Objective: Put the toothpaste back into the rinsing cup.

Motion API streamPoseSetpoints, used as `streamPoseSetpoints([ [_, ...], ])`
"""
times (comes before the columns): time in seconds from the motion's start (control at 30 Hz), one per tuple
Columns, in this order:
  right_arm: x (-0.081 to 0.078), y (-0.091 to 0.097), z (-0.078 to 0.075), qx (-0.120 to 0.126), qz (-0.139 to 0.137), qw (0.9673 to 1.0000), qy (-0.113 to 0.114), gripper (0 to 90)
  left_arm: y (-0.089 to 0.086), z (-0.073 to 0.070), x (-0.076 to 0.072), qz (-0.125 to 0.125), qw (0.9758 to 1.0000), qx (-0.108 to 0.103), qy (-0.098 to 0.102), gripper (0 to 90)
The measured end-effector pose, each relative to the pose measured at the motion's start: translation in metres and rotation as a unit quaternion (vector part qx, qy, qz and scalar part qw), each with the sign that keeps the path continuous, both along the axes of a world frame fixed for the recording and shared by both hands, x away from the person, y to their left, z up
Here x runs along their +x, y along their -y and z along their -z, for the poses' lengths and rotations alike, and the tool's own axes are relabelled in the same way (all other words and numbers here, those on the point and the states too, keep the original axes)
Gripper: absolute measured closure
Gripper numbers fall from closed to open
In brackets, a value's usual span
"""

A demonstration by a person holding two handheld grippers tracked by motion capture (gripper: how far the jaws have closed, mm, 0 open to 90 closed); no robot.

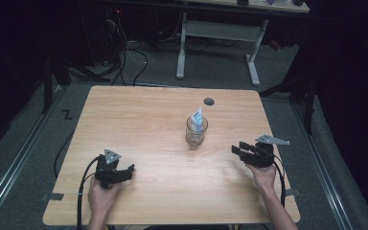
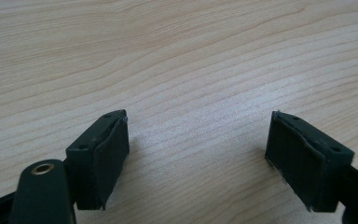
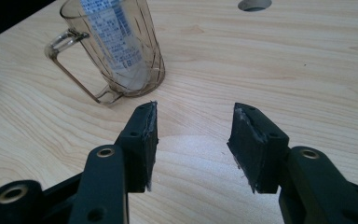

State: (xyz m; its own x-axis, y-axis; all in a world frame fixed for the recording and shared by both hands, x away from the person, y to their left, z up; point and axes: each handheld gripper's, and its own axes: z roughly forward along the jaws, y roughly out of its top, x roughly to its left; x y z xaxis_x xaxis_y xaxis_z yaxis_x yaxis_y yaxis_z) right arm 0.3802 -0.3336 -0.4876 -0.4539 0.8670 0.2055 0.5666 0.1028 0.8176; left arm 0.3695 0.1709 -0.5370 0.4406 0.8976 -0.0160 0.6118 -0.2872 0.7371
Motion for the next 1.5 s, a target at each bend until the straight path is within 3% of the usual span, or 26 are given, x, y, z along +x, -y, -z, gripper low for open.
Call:
streamPoseSetpoints([
  [0.8,0.018,-0.012,0.027,-0.041,0.015,0.9986,-0.030,51.4,0.000,0.000,0.000,0.000,1.0000,0.000,0.000,21.4],
  [1.5,0.025,-0.021,0.042,-0.091,0.024,0.9949,-0.036,50.8,0.000,0.000,0.000,0.000,1.0000,0.000,0.000,21.4],
])
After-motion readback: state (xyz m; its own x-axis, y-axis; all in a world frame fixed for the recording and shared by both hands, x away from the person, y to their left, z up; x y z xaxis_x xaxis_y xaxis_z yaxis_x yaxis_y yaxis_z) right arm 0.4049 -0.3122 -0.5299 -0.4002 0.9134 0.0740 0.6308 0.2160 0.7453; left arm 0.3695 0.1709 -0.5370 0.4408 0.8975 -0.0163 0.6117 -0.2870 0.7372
